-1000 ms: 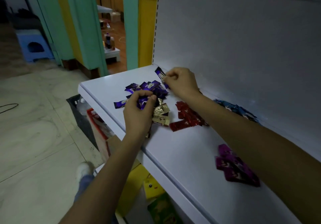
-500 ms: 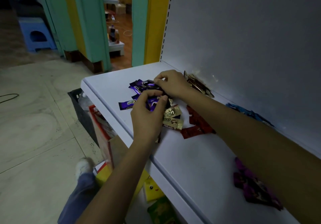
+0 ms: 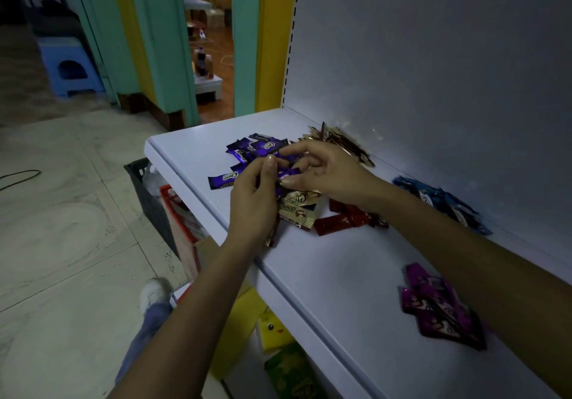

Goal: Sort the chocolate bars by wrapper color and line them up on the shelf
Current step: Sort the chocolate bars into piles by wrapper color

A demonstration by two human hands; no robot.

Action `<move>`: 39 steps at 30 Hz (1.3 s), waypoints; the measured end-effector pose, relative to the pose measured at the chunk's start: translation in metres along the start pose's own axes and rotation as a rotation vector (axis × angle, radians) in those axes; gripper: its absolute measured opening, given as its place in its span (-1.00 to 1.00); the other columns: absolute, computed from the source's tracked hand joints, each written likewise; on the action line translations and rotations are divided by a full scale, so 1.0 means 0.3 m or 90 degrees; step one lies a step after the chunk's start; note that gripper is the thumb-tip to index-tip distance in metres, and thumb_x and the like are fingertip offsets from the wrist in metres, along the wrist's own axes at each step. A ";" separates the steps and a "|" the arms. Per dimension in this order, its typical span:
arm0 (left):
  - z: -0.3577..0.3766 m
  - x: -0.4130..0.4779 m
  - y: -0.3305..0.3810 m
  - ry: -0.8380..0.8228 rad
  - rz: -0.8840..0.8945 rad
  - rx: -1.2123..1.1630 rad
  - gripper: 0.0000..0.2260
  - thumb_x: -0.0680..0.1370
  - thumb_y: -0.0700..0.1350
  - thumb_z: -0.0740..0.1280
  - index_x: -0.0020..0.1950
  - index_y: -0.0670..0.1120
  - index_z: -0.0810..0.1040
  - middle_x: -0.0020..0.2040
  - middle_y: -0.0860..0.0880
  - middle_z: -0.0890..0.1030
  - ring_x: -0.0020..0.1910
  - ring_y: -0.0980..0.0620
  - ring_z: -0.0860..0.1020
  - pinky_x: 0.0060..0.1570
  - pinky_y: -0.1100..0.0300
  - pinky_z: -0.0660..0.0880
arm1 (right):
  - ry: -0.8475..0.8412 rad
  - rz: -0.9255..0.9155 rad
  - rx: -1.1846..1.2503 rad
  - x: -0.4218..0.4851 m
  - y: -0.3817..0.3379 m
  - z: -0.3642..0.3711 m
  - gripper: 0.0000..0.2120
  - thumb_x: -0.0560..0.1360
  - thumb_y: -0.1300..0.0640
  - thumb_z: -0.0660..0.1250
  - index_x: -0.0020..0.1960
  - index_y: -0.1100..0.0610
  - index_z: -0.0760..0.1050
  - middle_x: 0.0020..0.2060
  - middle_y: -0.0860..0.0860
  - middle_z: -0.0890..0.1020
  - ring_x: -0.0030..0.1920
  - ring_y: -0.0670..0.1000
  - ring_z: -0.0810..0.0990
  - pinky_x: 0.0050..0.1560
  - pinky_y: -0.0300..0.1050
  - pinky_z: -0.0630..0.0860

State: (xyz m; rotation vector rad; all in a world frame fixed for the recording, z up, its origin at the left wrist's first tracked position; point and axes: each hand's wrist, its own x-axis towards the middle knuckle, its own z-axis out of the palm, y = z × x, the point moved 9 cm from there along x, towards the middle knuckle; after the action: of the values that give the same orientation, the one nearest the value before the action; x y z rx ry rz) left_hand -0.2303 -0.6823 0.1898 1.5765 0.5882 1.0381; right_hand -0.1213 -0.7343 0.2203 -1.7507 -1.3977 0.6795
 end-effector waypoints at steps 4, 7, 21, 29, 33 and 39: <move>0.010 -0.011 -0.002 -0.040 -0.027 -0.013 -0.77 0.46 0.18 0.38 0.02 0.10 0.55 -0.03 0.07 0.64 -0.03 0.07 0.63 0.05 -0.02 0.58 | 0.064 -0.023 -0.060 0.010 -0.004 -0.008 -0.75 0.44 0.32 0.41 0.08 0.11 0.55 -0.19 0.13 0.63 -0.24 0.04 0.62 -0.14 -0.05 0.60; 0.012 -0.016 -0.005 -0.062 -0.030 -0.016 -0.67 0.37 0.10 0.46 0.09 0.10 0.51 0.06 0.08 0.61 0.02 0.09 0.62 0.06 0.05 0.59 | 0.089 -0.017 -0.054 0.009 0.002 -0.022 -0.77 0.44 0.28 0.43 0.08 0.14 0.58 -0.21 0.10 0.63 -0.22 -0.11 0.60 -0.13 -0.23 0.55; -0.030 -0.020 -0.034 0.070 -0.053 -0.047 -0.86 0.47 0.00 0.38 -0.01 0.12 0.48 -0.11 -0.15 0.64 -0.10 -0.25 0.61 -0.07 -0.24 0.55 | 0.366 0.040 0.122 0.124 0.074 -0.164 -0.96 0.49 0.27 0.37 -0.10 0.16 0.55 -0.25 0.03 0.64 -0.33 -0.09 0.61 -0.34 -0.26 0.54; -0.043 -0.021 -0.024 0.091 -0.024 -0.045 -0.97 0.53 -0.09 0.37 -0.04 0.00 0.58 -0.16 -0.02 0.67 -0.11 -0.10 0.63 -0.04 -0.15 0.55 | 0.215 -0.053 -0.359 0.282 0.051 -0.021 -0.82 0.53 0.17 0.27 0.06 0.07 0.61 -0.06 0.04 0.67 -0.08 0.03 0.59 -0.06 -0.08 0.53; -0.039 -0.010 -0.021 0.094 -0.024 -0.037 -0.96 0.53 -0.10 0.40 -0.07 0.04 0.62 -0.17 0.05 0.68 -0.10 0.01 0.63 0.03 -0.08 0.55 | 0.143 -0.035 -0.280 0.265 0.067 -0.038 -0.75 0.59 0.22 0.19 0.18 0.12 0.58 0.07 0.01 0.63 -0.04 -0.09 0.55 -0.03 -0.24 0.44; -0.044 -0.012 -0.024 0.101 -0.028 -0.046 -0.95 0.47 0.01 0.39 -0.08 0.11 0.60 -0.13 0.02 0.68 -0.05 -0.04 0.63 0.05 -0.18 0.54 | 0.167 0.002 0.041 0.088 0.035 -0.085 -0.63 0.62 -0.04 0.10 0.07 0.17 0.59 -0.14 0.09 0.66 -0.25 -0.11 0.57 -0.30 -0.40 0.46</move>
State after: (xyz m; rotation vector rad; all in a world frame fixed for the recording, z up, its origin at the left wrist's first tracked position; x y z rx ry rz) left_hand -0.2424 -0.6766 0.1819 1.4211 0.6829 1.1449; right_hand -0.0886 -0.7159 0.2273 -1.7223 -1.1819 0.4711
